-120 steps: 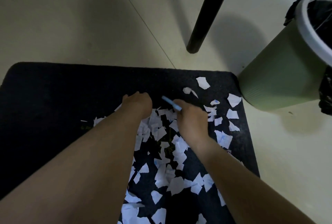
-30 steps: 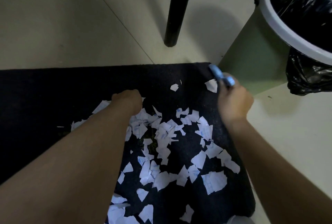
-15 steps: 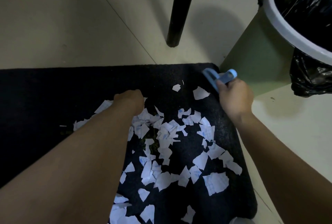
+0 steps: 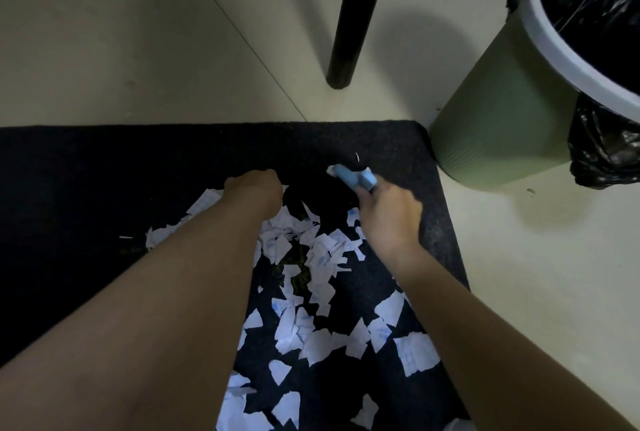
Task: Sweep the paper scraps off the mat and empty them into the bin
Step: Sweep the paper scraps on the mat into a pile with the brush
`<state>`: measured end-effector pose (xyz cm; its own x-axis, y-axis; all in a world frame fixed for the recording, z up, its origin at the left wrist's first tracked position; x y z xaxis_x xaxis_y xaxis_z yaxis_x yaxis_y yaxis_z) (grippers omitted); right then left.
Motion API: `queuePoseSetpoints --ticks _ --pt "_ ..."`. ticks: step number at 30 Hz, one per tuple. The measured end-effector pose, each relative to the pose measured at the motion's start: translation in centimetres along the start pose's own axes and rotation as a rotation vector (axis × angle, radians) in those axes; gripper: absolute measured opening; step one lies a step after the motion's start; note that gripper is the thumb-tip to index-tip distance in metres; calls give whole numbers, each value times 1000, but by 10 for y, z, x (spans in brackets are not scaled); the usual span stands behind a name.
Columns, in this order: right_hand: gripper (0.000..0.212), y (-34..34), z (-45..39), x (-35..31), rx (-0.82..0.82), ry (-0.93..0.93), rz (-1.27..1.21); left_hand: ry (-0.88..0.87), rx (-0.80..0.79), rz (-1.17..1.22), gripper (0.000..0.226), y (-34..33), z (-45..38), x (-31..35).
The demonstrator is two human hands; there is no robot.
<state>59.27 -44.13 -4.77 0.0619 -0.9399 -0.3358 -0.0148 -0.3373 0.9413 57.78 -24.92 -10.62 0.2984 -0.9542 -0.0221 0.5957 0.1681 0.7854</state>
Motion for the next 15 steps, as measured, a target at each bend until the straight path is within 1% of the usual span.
queuePoseSetpoints --ticks 1,3,5,7,9,11,15 --pt "29 2 5 -5 -10 12 -22 -6 11 0 49 -1 1 0" --pt "30 11 3 -6 25 -40 -71 -11 33 3 46 -1 2 -1" --pt "32 26 -12 -1 131 -121 -95 -8 36 11 44 -2 2 -1" --pt "30 34 -34 2 202 -141 -90 -7 34 20 45 -2 1 -1" --pt "30 29 -47 3 182 -122 -35 -11 40 19 45 -1 1 0" --pt "30 14 -47 2 115 -98 -2 -11 42 16 44 -1 1 -1" --pt "30 -11 -7 -17 6 -43 -54 -16 44 19 43 0 1 -1"
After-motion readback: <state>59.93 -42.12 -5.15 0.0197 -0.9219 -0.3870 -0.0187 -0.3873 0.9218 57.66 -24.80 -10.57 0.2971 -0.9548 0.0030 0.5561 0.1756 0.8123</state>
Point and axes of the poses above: each hand's wrist, its own z-axis away from the middle knuckle, its own y-axis out of the back of the hand, x = y × z, the point moved 6 cm from there along -z, towards the middle knuckle, and after that the axes turned 10 degrees about x, right-handed, at the moved point
